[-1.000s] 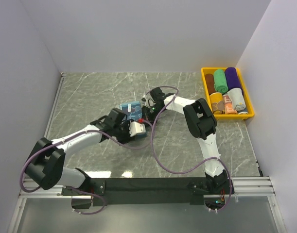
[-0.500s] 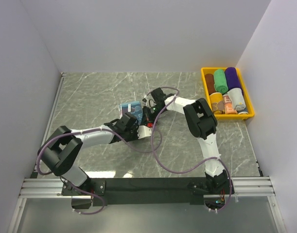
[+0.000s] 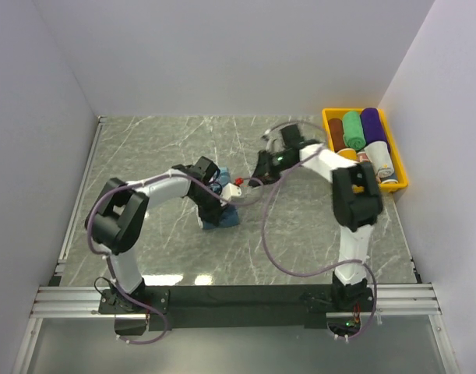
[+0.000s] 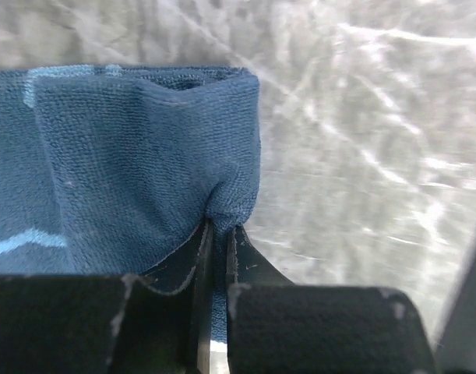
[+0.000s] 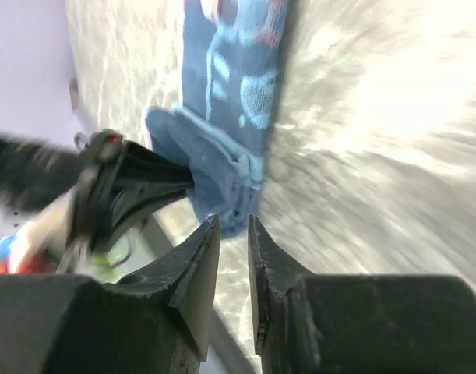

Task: Roll the towels
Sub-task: Roll the towel

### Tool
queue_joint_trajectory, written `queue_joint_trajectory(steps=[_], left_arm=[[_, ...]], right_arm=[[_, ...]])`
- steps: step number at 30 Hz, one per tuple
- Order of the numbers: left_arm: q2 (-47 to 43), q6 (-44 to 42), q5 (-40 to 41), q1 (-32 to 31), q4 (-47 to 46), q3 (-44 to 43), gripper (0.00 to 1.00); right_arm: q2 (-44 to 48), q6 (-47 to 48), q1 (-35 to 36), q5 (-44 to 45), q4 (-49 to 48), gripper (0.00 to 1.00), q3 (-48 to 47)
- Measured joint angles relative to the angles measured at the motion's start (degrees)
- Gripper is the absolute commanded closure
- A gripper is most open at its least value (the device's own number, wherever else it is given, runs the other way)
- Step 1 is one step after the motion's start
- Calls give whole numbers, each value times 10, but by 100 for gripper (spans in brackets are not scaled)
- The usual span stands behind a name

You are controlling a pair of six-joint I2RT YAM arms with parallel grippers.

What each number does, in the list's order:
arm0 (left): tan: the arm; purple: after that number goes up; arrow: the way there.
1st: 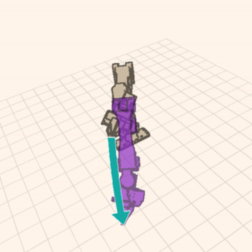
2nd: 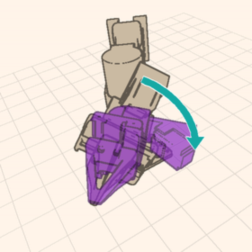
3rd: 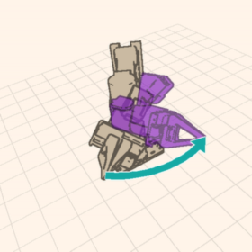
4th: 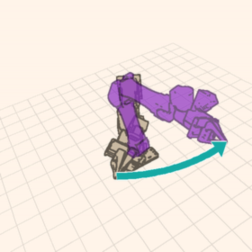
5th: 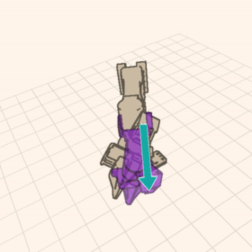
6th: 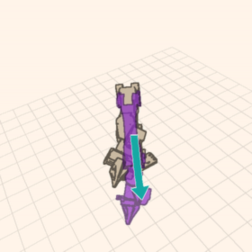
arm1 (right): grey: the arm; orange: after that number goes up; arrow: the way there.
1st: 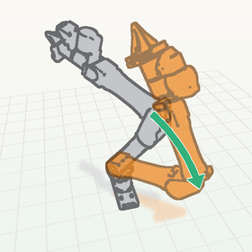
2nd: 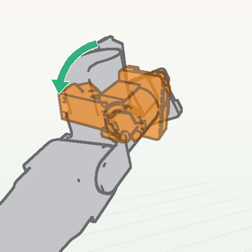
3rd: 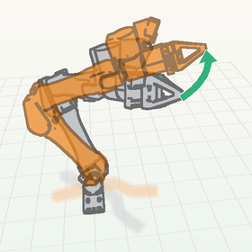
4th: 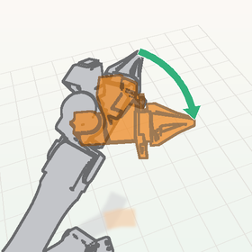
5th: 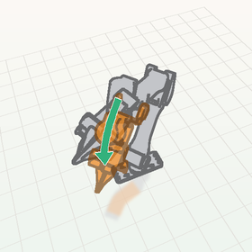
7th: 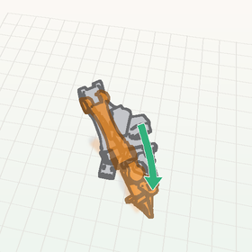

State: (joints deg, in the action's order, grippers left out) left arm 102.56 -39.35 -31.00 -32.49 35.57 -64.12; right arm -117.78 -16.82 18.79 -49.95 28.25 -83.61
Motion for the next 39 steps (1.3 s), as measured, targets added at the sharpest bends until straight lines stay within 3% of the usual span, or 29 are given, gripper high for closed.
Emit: queue_joint_trajectory(steps=[6, 9, 13, 17, 21, 28, 39], left_arm=[[95, -8, -104, 49, 137, -97, 99], [150, -16, -153, 73, 200, -143, 99], [204, -20, -198, 94, 268, -183, 99], [248, -20, -223, 101, 325, -210, 99], [277, -19, -239, 105, 368, -225, 99], [314, -20, -251, 108, 424, -240, 98], [320, -22, -252, 117, 445, -216, 96]], right_arm=[[223, 66, -107, 46, -15, 71, 120], [352, 99, -121, 69, -20, 68, 192], [494, 169, -89, 106, -25, 58, 246], [549, 269, 29, 160, -25, 44, 247], [508, 369, 151, 216, -3, 43, 238], [352, 491, 323, 326, -17, 48, 235], [197, 557, 429, 373, -116, 48, 216]])
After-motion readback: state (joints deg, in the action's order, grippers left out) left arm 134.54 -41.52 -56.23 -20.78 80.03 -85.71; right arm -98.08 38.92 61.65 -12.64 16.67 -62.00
